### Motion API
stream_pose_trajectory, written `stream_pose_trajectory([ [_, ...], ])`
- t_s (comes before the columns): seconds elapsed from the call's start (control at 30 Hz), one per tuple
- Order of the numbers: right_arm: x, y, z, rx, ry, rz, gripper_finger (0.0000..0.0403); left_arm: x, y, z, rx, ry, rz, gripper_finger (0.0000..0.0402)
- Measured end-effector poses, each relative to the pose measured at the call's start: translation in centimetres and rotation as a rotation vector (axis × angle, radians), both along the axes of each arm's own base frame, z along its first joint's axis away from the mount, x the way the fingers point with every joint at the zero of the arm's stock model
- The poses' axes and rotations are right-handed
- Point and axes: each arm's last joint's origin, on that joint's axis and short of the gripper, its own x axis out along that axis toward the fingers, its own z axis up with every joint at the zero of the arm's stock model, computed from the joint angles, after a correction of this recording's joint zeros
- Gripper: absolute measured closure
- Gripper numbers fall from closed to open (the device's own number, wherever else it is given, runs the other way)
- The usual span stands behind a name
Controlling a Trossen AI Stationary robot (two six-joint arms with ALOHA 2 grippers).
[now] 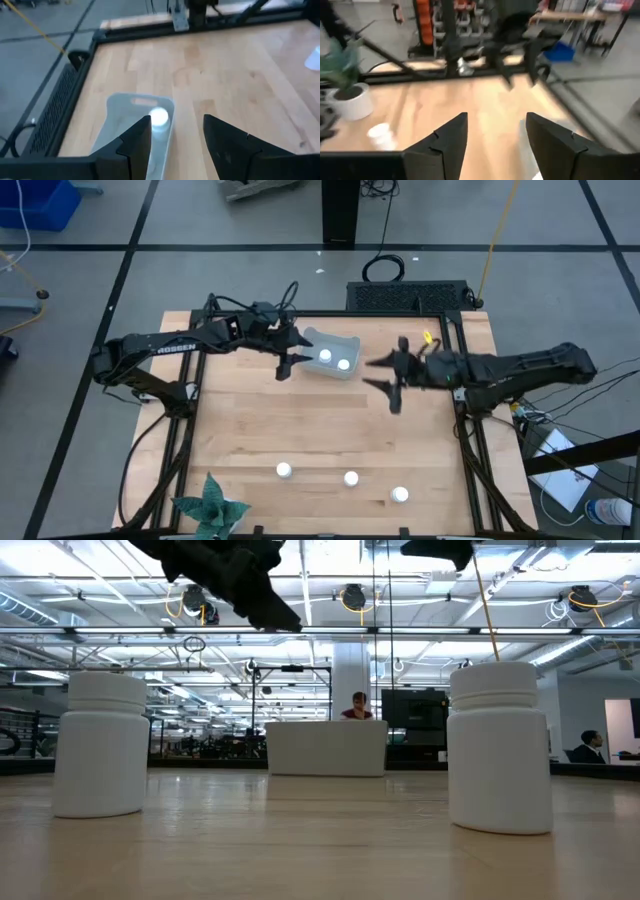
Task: Pick and place pill bottles into a basket
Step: Put the white pill bottle into the gray bin
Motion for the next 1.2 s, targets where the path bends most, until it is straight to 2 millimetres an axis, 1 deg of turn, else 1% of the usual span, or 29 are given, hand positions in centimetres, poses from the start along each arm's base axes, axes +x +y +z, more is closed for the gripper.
stream_pose_trajectory([
  [0.13,-1.2,2.9,-1.1,0.113,0.09,-0.024,0.0215,-0.2,0.0,-0.3,0.002,0.041,0.017,0.0217],
  [0.33,-2.4,6.4,-2.9,0.307,0.205,-0.046,0.0207,-0.4,0.4,-0.5,0.015,0.06,0.059,0.0217],
  [0.43,-2.5,8.0,-3.9,0.407,0.259,-0.052,0.0202,-0.5,0.7,-0.5,0.003,0.062,0.081,0.0217],
  [0.6,-2.0,10.3,-6.2,0.547,0.416,-0.042,0.0202,-0.8,1.3,-0.6,-0.033,0.074,0.128,0.0218],
  [0.67,-1.8,11.1,-7.3,0.569,0.479,-0.053,0.0202,-0.9,1.5,-0.6,-0.04,0.071,0.138,0.0218],
  [0.73,-1.6,11.8,-7.8,0.569,0.557,-0.081,0.0203,-0.9,1.5,-0.6,-0.041,0.071,0.138,0.0218],
  [0.83,-1.3,13.1,-7.4,0.526,0.688,-0.142,0.0207,-0.9,1.5,-0.6,-0.041,0.07,0.138,0.0218],
  [0.93,-0.8,14.8,-6.2,0.484,0.764,-0.179,0.0211,-0.9,1.5,-0.6,-0.051,0.069,0.144,0.0218],
  [1.07,0.4,17.0,-3.8,0.518,0.736,-0.181,0.0213,-0.9,1.5,-0.6,-0.052,0.069,0.145,0.0218],
  [1.13,0.7,17.9,-3.3,0.548,0.727,-0.199,0.0213,-0.9,1.5,-0.6,-0.052,0.068,0.145,0.0218],
  [1.2,0.7,18.6,-3.3,0.591,0.743,-0.225,0.0213,-0.9,1.5,-0.6,-0.052,0.069,0.145,0.0218],
])
